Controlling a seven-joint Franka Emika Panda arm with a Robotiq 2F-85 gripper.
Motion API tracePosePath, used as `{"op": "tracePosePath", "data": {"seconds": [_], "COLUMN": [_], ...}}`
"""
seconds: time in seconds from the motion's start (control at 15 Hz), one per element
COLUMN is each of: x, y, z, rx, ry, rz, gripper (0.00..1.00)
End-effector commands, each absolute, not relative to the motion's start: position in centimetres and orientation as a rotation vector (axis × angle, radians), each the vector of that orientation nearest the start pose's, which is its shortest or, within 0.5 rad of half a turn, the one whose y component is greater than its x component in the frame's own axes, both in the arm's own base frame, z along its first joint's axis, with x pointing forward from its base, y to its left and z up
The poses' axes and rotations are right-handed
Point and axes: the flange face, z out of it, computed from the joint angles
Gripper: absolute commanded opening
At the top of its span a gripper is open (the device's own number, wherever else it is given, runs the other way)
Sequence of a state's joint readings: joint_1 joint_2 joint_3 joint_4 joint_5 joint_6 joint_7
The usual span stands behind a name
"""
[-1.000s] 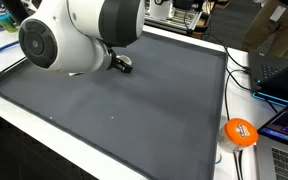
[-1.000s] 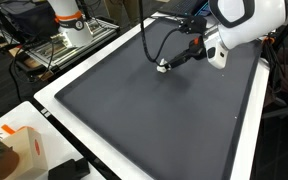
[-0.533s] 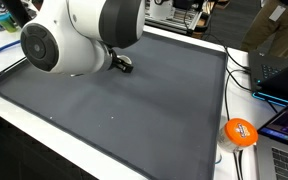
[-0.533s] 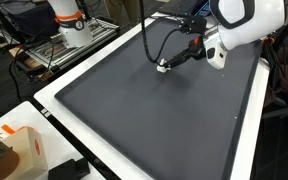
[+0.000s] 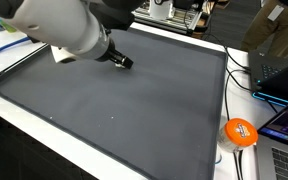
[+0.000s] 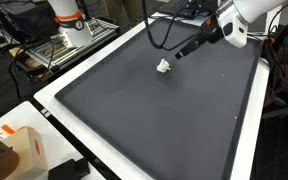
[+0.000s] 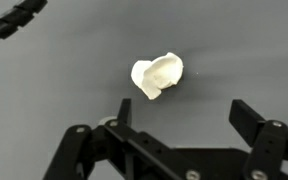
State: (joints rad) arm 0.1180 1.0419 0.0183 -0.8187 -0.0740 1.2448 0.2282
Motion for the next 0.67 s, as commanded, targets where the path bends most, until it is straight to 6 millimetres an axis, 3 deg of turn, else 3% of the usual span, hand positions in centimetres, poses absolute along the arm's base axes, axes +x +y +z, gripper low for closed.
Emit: {"op": "tracePosePath", "data": {"seconds": [0.0,0.4,0.47,0.6], "x": [69.2,65.6,67.7,66.9], "y": [9.0,8.6,8.8,8.7], "z": [26.8,28.2,27.5,28.0], "rx": [-3.157,-3.217,-3.197,-3.205], "ry": [0.214,0.356,0.317,0.325], "rz": [0.936,0.951,0.966,0.963], "gripper": [1.00,1.00,1.00,1.00]}}
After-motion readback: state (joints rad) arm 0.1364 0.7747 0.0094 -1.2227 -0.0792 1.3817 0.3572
